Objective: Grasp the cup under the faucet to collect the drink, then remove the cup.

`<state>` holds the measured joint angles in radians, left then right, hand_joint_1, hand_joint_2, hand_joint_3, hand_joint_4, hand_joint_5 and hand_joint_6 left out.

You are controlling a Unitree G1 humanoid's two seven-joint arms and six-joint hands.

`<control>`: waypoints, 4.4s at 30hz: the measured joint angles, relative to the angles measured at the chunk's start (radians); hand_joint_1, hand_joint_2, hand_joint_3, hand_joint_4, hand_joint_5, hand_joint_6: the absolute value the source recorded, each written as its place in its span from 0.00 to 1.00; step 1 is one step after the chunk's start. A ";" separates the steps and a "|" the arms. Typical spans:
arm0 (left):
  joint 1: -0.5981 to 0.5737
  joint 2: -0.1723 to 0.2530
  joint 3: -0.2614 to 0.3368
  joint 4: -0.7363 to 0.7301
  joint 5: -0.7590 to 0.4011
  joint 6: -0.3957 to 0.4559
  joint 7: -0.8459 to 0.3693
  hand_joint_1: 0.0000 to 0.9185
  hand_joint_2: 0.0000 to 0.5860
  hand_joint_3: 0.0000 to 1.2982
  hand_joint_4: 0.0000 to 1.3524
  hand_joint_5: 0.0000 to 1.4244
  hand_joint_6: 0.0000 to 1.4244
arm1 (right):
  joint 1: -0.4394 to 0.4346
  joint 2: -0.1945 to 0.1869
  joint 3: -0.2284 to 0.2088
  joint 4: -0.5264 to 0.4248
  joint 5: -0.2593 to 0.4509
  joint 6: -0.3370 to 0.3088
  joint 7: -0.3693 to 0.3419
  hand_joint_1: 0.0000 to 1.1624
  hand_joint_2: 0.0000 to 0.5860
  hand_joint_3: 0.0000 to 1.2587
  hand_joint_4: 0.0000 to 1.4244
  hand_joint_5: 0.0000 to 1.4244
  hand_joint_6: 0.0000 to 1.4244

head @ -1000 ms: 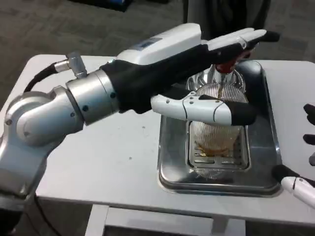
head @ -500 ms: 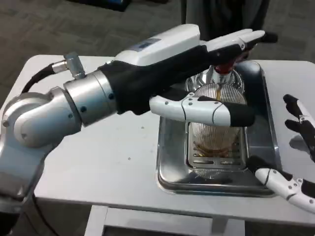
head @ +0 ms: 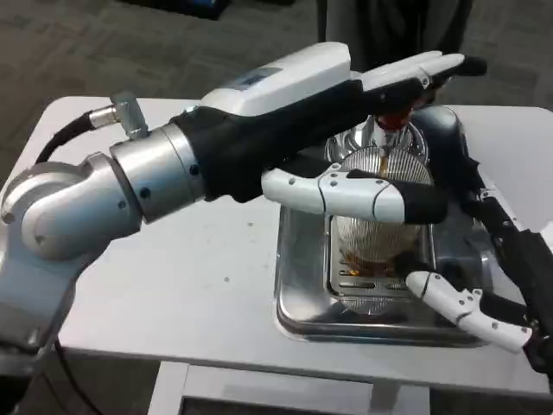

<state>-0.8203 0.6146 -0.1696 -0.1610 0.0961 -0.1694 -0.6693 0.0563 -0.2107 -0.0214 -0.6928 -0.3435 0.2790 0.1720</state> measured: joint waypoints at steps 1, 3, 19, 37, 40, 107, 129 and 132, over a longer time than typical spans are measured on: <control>0.000 0.001 0.000 -0.001 0.000 0.001 0.000 0.00 0.12 0.04 0.00 0.09 0.09 | -0.008 0.001 0.001 0.008 0.000 0.000 -0.003 0.49 0.43 0.00 0.00 0.04 0.10; 0.000 0.003 0.000 -0.002 0.000 0.002 0.000 0.00 0.12 0.04 0.00 0.09 0.09 | -0.023 0.001 0.003 0.025 0.003 0.000 -0.004 0.49 0.43 0.00 0.00 0.04 0.10; -0.001 0.008 0.000 -0.007 0.000 0.009 0.000 0.00 0.12 0.04 0.00 0.09 0.09 | -0.094 0.003 0.026 0.103 0.019 -0.006 -0.028 0.49 0.44 0.00 0.00 0.03 0.10; 0.000 0.016 0.001 -0.012 -0.001 0.011 0.000 0.00 0.12 0.05 0.00 0.09 0.09 | -0.173 0.007 0.049 0.184 0.039 -0.021 -0.047 0.48 0.44 0.00 0.00 0.04 0.10; 0.002 0.016 0.002 -0.015 -0.001 0.013 0.000 0.00 0.12 0.05 0.00 0.09 0.09 | -0.179 0.009 0.055 0.191 0.042 -0.025 -0.048 0.48 0.44 0.00 0.00 0.04 0.11; 0.010 0.007 0.019 -0.018 -0.084 0.085 -0.001 0.00 0.13 0.05 0.00 0.10 0.10 | -0.218 0.014 0.068 0.227 0.059 -0.028 -0.070 0.47 0.46 0.02 0.01 0.06 0.11; 0.026 -0.057 0.094 -0.050 -0.133 0.155 0.000 0.03 0.15 0.05 0.01 0.11 0.11 | -0.180 0.013 0.042 0.199 0.075 -0.043 -0.070 0.47 0.46 0.02 0.01 0.06 0.11; 0.026 -0.065 0.111 -0.071 -0.139 0.171 0.000 0.04 0.15 0.05 0.01 0.11 0.11 | -0.167 0.013 0.036 0.185 0.078 -0.045 -0.070 0.47 0.46 0.03 0.01 0.06 0.11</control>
<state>-0.7946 0.5493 -0.0589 -0.2319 -0.0426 0.0013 -0.6691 -0.1105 -0.1973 0.0148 -0.5075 -0.2653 0.2344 0.1016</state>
